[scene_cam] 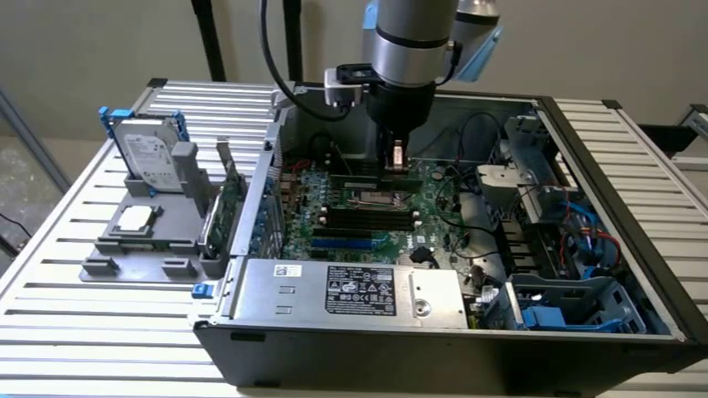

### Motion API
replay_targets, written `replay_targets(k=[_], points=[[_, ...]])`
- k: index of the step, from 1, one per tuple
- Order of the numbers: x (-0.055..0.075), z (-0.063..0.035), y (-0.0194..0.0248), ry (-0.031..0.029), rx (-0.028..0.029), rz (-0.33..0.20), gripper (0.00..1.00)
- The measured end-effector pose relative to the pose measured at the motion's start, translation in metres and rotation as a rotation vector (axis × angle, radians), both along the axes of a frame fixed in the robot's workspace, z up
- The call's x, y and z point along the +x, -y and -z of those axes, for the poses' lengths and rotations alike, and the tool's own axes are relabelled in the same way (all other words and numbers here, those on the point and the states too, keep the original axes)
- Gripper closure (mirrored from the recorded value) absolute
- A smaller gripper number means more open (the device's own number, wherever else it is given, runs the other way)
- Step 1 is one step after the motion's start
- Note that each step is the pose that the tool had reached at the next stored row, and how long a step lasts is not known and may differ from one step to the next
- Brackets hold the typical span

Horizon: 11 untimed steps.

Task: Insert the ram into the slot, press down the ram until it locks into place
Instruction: 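Insert the ram into the slot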

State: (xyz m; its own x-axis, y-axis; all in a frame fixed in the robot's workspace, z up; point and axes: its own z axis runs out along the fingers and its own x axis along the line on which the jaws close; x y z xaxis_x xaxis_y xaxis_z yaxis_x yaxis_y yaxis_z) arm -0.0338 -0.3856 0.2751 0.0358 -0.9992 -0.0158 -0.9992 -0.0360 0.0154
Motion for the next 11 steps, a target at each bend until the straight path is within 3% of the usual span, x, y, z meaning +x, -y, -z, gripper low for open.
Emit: replay_targets(k=[11], points=[[0.001,0.0116,0.0115,0.0023,0.0002,-0.004,0.86]])
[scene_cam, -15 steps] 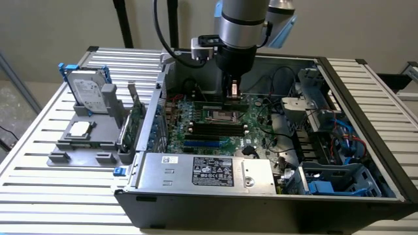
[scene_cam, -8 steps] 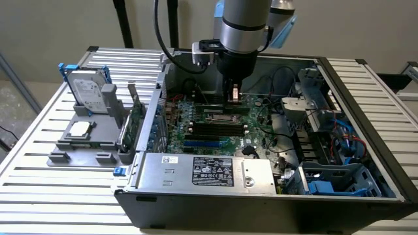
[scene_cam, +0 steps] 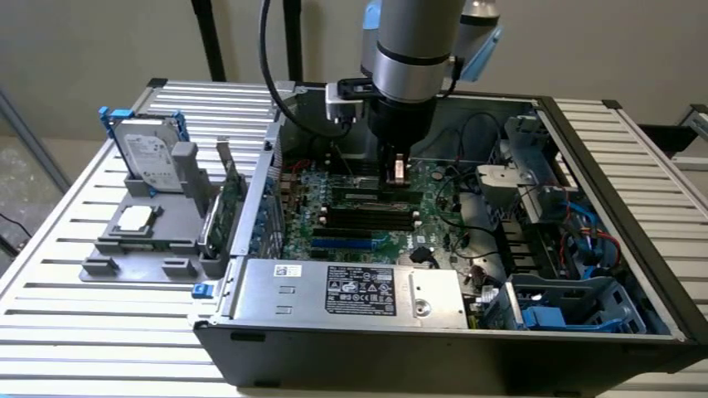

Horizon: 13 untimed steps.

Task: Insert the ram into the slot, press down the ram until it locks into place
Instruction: 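Insert the ram into the slot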

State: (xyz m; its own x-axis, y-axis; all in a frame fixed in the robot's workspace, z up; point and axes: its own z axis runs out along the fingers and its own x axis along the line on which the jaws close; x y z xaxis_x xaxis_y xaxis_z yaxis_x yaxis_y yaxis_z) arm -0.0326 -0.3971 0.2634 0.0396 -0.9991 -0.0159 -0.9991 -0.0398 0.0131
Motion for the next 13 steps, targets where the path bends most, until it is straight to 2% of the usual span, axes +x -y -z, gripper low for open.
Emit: replay_targets(k=[13], points=[[-0.005,0.0174,0.0011,0.0028,-0.0002,-0.001,0.86]])
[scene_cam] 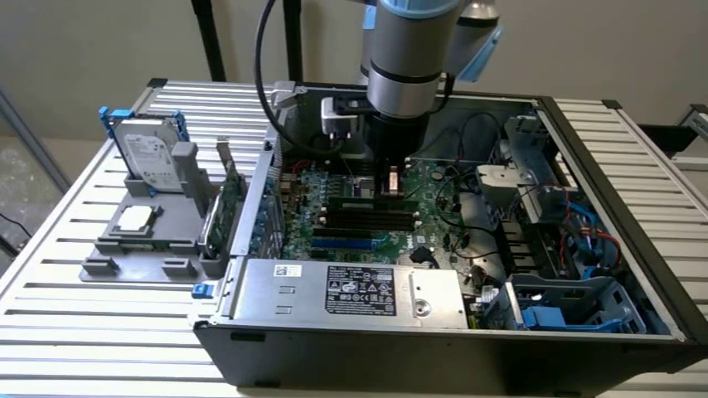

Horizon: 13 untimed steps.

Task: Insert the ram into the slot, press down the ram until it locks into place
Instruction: 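Insert the ram into the slot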

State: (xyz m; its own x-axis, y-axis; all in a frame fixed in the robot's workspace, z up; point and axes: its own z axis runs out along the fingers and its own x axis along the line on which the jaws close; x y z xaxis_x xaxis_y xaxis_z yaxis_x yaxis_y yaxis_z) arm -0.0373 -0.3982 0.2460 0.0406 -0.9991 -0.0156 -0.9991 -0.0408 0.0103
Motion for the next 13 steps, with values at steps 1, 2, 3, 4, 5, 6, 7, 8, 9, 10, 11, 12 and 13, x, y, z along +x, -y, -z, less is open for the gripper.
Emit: replay_targets(k=[1,2,3,4,5,6,7,8,9,10,11,12,13], points=[[0.0000,0.0005,0.0000,0.0000,-0.0001,0.000,0.86],[0.0000,0.0010,0.0000,0.0000,-0.0001,-0.001,0.86],[0.0000,0.0013,0.0000,0.0000,-0.0004,-0.001,0.86],[0.0000,0.0016,0.0000,0.0000,-0.0008,-0.002,0.86],[0.0000,0.0020,0.0000,0.0002,-0.0012,-0.002,0.86],[0.0000,0.0025,0.0000,0.0005,-0.0014,-0.003,0.86],[0.0000,0.0029,0.0000,0.0010,-0.0020,-0.003,0.86],[-0.0001,0.0033,0.0000,0.0013,-0.0028,-0.004,0.86],[-0.0001,0.0037,0.0000,0.0018,-0.0037,-0.004,0.86],[0.0000,0.0040,0.0000,0.0024,-0.0051,-0.004,0.86],[0.0000,0.0045,0.0000,0.0031,-0.0060,-0.005,0.86],[0.0000,0.0048,0.0000,0.0036,-0.0071,-0.005,0.86],[-0.0001,0.0050,0.0000,0.0040,-0.0085,-0.005,0.86]])
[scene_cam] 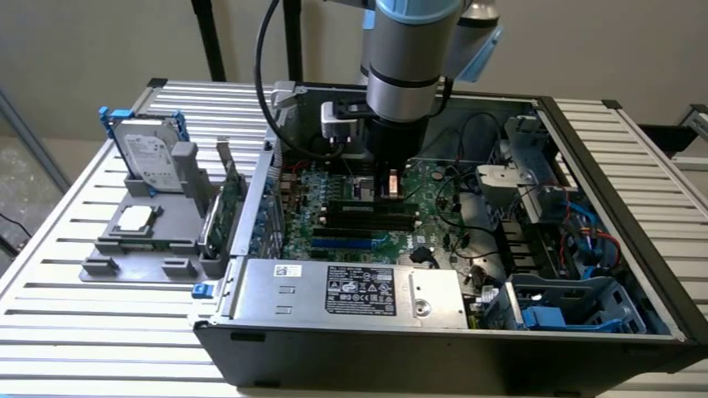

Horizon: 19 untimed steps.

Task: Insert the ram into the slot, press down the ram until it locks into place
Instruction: 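Insert the ram into the slot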

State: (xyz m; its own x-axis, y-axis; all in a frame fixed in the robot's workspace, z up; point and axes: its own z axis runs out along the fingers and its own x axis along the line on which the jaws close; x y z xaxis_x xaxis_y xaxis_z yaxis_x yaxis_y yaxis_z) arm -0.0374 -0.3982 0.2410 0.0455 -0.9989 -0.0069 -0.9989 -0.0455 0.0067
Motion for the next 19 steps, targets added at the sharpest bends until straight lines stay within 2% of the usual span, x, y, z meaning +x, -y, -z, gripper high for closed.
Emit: replay_targets(k=[6,12,19], points=[[-0.0003,0.0010,0.0000,0.0011,-0.0101,0.000,0.86],[-0.0004,0.0023,-0.0007,0.0019,-0.0289,0.000,0.86],[-0.0013,0.0044,-0.0030,0.0020,-0.0363,0.000,0.86]])
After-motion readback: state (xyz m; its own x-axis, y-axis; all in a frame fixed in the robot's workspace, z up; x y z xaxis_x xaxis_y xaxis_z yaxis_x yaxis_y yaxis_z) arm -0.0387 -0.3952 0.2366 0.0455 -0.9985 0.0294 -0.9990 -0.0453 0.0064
